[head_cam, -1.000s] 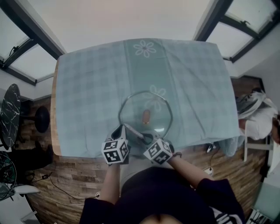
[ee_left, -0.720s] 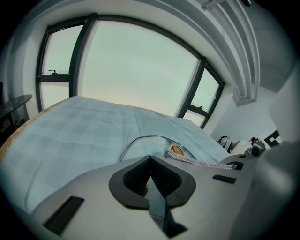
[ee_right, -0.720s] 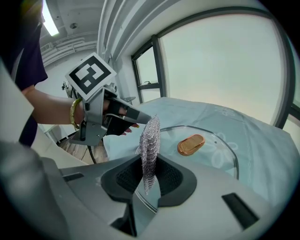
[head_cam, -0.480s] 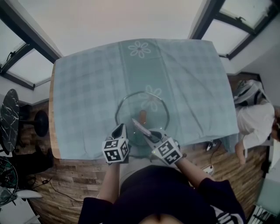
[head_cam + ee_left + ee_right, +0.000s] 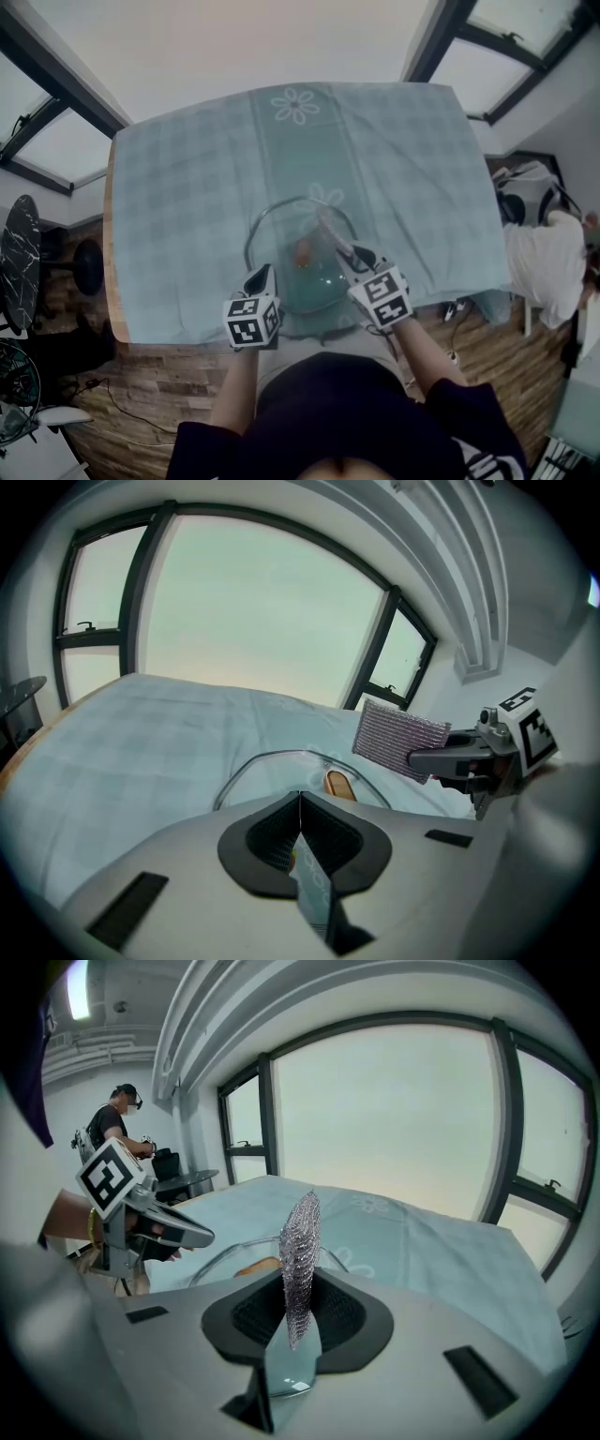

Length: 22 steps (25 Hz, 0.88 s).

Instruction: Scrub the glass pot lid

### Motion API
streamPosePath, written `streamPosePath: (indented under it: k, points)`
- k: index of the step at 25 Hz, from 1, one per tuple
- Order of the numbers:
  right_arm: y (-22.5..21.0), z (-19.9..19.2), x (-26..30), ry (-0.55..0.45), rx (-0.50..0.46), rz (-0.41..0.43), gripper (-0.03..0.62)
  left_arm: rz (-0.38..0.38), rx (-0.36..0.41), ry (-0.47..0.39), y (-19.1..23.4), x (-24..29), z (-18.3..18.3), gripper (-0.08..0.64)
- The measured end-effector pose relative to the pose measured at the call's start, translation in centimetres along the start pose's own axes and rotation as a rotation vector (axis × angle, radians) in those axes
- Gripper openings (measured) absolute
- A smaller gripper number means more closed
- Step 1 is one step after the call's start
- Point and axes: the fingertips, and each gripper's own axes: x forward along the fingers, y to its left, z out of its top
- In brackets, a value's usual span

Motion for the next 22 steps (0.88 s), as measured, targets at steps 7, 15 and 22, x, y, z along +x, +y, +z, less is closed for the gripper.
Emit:
streamPosePath:
  k: [7, 15, 22]
  points:
    - [-3.3, -1.8, 1.7, 0.081, -0.051, -0.067, 0.08, -0.001, 0.003, 0.009, -0.3, 0.7, 0.2, 0.003]
    - [-5.4, -3.1, 3.9, 0.155, -0.166, -0.097, 0.078, -0.003, 0.008, 0.023, -0.4, 1.9, 0.7, 0.003]
    - [-5.3, -4.8, 5.0, 0.208, -0.193, -0.086, 0.078, -0.002, 0.008, 0.026, -0.5, 2.3, 1.0, 0.003]
